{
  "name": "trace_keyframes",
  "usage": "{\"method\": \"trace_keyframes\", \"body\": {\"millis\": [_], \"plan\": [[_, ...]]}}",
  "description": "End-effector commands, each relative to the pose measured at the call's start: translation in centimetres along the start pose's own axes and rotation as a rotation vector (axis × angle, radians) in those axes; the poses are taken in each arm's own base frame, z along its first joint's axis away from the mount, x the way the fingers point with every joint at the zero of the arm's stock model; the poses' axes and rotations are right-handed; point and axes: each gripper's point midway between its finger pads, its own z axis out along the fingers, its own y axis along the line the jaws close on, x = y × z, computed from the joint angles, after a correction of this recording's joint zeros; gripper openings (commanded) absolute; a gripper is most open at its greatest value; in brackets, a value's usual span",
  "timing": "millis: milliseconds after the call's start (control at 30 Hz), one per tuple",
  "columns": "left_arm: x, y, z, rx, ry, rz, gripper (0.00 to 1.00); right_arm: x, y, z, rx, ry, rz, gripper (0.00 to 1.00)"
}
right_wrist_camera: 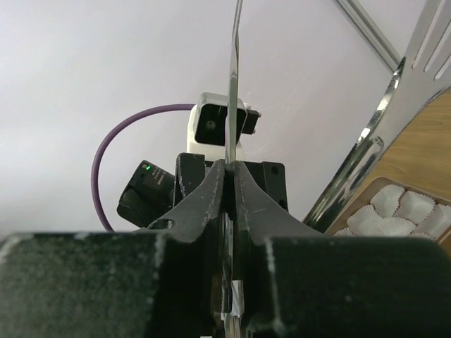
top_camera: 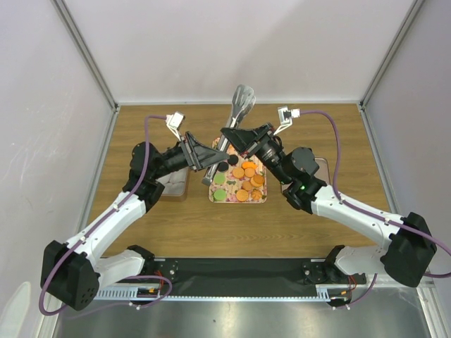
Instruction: Pack the cookies
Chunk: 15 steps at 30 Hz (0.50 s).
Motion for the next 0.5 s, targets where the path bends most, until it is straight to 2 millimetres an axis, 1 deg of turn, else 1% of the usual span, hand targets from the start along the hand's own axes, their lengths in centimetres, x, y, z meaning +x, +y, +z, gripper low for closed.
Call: {"method": "trace_keyframes", "body": {"millis": [0, 33, 67, 133, 200, 233, 367, 467], "plan": [[-1.1, -1.7, -0.2, 0.033, -0.033, 0.086, 0.54, -2.6, 1.1, -0.3, -0.028, -0.090, -0.011, 0.11], [-1.1, -1.6, -0.2, 0.029, -0.032, 0.086, 0.54, -2.6, 1.1, -0.3, -0.025, -0.090, -0.012, 0.15], [-1.1, -1.6, -0.2, 0.028, -0.031, 0.086, 0.54, -2.7, 1.2, -0.4, -0.025, -0.094, -0.012, 0.25], [-1.0, -1.4, -0.2, 0.018, -0.030, 0.086, 0.54, -2.7, 1.1, -0.5, -0.019, -0.093, -0.014, 0.26], [-1.1, -1.4, -0.2, 0.014, -0.032, 0.096, 0.53, -2.8, 0.7, -0.6, -0.008, -0.093, -0.015, 0.29], [-1.1, -1.4, -0.2, 0.011, -0.032, 0.094, 0.53, -2.9, 0.7, -0.7, -0.005, -0.096, -0.015, 0.38], [-1.2, -1.4, -0.2, 0.006, -0.032, 0.106, 0.52, -2.9, 0.4, -0.9, 0.013, -0.092, -0.019, 0.57], [-1.3, -1.6, -0.2, 0.005, -0.031, 0.112, 0.51, -3.0, -0.1, -1.1, 0.037, -0.092, -0.026, 0.66]]}}
